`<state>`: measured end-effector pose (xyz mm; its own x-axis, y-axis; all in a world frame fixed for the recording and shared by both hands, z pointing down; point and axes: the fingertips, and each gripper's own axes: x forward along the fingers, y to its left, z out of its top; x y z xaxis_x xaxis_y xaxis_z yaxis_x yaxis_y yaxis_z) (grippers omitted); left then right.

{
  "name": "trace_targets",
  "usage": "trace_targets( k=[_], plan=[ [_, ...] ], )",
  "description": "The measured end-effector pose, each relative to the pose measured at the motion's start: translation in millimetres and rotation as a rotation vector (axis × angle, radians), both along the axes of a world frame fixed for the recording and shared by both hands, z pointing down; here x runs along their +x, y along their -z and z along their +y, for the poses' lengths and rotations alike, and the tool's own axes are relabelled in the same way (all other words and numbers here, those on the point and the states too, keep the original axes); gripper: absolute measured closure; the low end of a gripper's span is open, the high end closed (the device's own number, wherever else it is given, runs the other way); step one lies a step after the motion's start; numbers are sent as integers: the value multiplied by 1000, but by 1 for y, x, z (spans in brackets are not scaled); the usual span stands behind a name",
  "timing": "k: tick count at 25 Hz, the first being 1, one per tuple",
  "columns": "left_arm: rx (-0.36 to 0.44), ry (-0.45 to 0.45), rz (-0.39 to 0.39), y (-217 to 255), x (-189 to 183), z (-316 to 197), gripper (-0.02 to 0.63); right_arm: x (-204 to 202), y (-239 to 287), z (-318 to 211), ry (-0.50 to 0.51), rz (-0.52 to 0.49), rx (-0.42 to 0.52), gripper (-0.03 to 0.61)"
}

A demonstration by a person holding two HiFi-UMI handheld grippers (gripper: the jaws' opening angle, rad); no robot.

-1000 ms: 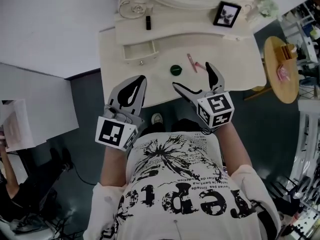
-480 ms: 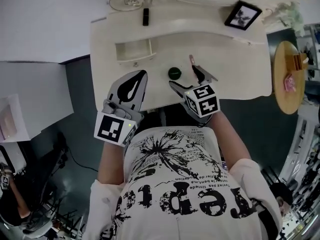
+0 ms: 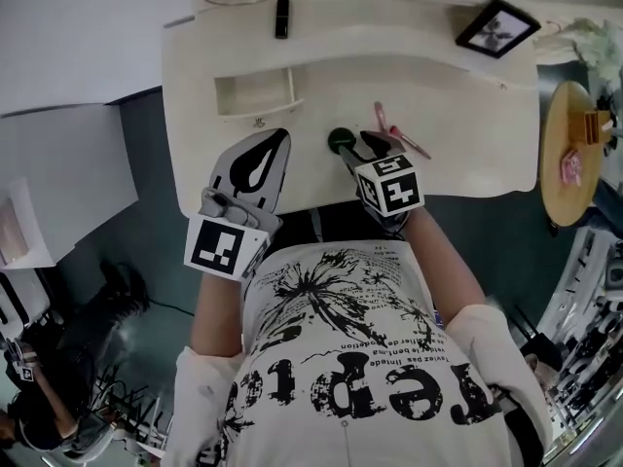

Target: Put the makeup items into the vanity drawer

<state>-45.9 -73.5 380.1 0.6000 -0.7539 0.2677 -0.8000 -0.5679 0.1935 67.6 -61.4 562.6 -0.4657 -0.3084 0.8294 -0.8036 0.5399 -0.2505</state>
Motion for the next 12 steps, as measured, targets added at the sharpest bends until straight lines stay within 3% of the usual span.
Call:
trace_targets(
  k=[3, 7, 8, 12],
  plan=[
    [-4, 4, -1, -1, -3, -4, 600, 0, -6, 0, -13, 20, -18, 438],
    [-7, 5, 2, -3, -9, -4, 600, -2, -5, -2, 2, 54, 4, 491],
    [-6, 4, 2, -3, -10, -4, 600, -2, -4, -2, 5, 63, 11, 540],
    [6, -3, 5, 0, -12, -2, 600, -2, -2, -2, 10, 52, 0, 546]
  ],
)
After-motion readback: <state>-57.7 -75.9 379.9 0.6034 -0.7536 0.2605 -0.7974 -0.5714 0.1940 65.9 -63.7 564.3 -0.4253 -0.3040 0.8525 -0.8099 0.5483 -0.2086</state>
